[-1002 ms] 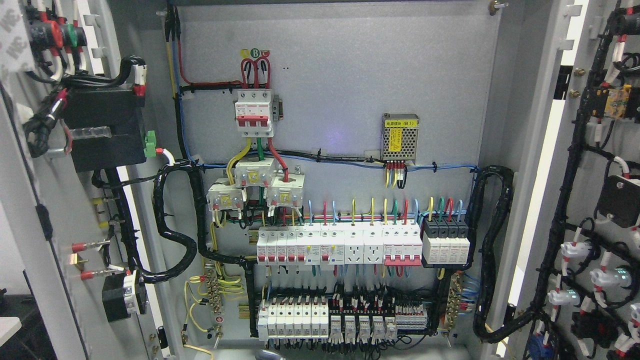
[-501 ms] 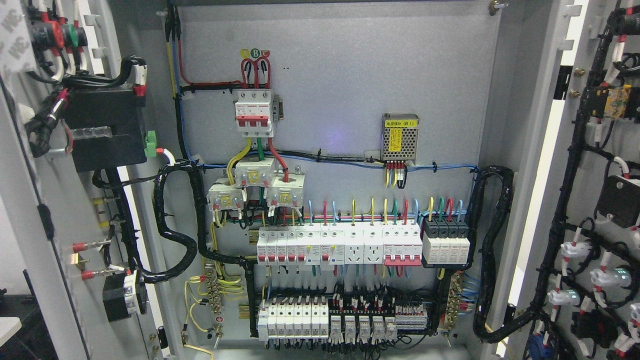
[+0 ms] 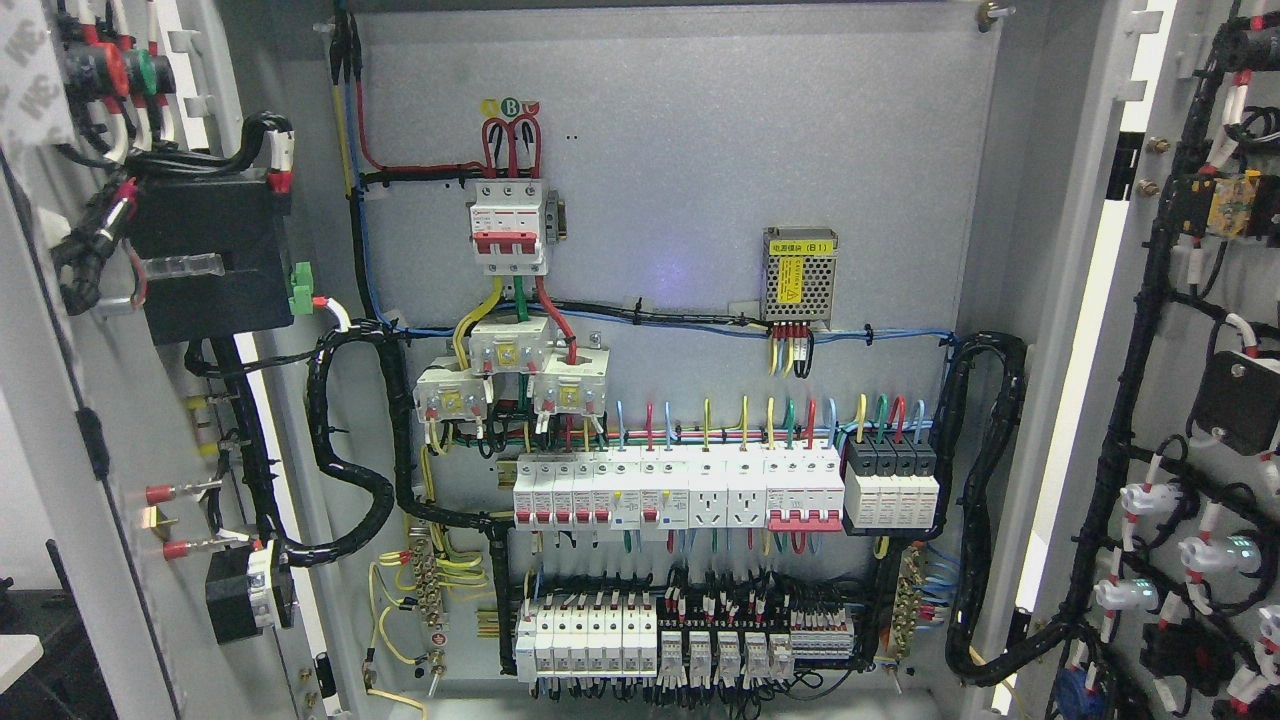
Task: Open door with both hands
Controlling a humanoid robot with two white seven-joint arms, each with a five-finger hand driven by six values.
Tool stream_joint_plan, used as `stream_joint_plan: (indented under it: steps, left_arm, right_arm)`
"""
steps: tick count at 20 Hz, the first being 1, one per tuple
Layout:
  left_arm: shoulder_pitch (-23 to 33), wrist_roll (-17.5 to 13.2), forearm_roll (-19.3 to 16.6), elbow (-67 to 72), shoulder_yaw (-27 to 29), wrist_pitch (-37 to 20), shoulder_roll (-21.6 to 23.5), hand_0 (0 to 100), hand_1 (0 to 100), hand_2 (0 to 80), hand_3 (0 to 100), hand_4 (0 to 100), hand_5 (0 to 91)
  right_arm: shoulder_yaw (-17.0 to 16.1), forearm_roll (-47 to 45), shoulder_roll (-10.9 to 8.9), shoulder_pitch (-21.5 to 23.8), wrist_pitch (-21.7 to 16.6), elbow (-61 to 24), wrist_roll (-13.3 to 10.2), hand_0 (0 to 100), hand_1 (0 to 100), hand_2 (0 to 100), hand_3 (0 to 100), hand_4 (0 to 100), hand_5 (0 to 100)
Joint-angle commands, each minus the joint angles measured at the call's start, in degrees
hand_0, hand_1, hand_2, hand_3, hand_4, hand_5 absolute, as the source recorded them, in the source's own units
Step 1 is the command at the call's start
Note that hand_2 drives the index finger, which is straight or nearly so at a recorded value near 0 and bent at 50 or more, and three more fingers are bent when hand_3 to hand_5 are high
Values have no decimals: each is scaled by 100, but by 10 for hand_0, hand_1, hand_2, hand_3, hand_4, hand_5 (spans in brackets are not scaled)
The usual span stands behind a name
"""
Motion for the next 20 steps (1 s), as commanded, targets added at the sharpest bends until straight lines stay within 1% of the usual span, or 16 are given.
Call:
stream_joint_plan:
  steps: [1, 3, 4, 6, 7, 9, 11, 15, 17, 20]
  left_arm:
    - [218, 51, 276, -1428, -137, -522, 814, 0, 0, 0, 0, 31, 0]
    - [218, 95, 319, -1534, -14, -637, 858, 0, 0, 0, 0, 31, 0]
    - [218, 95, 415, -1630, 30, -646, 893, 0, 0, 0, 0, 31, 0]
    - [200, 95, 661, -1788, 57, -655, 963, 0, 0, 0, 0, 31, 0]
    - [200, 95, 723, -1885, 118, -655, 998, 0, 0, 0, 0, 31, 0]
    - [174, 95, 776, -2026, 215, -655, 1007, 0, 0, 0, 0, 31, 0]
    - [147, 103, 812, -2114, 303, -681, 1008, 0, 0, 0, 0, 31, 0]
    - [33, 156, 812, -2237, 417, -1137, 990, 0, 0, 0, 0, 32, 0]
    - [-54, 218, 812, -2272, 426, -1348, 955, 0, 0, 0, 0, 32, 0]
    - [-283, 235, 821, -2369, 435, -1420, 920, 0, 0, 0, 0, 31, 0]
  right_arm:
    - [-839, 6, -260, 733, -557, -490, 2, 0, 0, 0, 0, 0, 0]
    - [-1023, 14, -260, 1031, -786, -605, 10, 0, 0, 0, 0, 0, 0]
    - [-1068, 23, -268, 1172, -900, -631, 10, 0, 0, 0, 0, 0, 0]
    - [-1086, 23, -338, 1401, -1190, -693, 10, 0, 0, 0, 0, 0, 0]
    - [-1086, 23, -382, 1480, -1322, -702, 10, 0, 0, 0, 0, 0, 0]
    - [-1147, 23, -400, 1507, -1428, -710, 10, 0, 0, 0, 0, 0, 0]
    - [-1296, 23, -400, 1516, -1533, -737, 10, 0, 0, 0, 0, 0, 0]
    - [-1638, 23, -409, 1507, -1744, -816, 10, 0, 0, 0, 0, 0, 0]
    - [-1875, 23, -409, 1525, -1754, -1008, 10, 0, 0, 0, 0, 0, 0]
    - [-1938, 23, -383, 1551, -1754, -1377, 10, 0, 0, 0, 0, 0, 0]
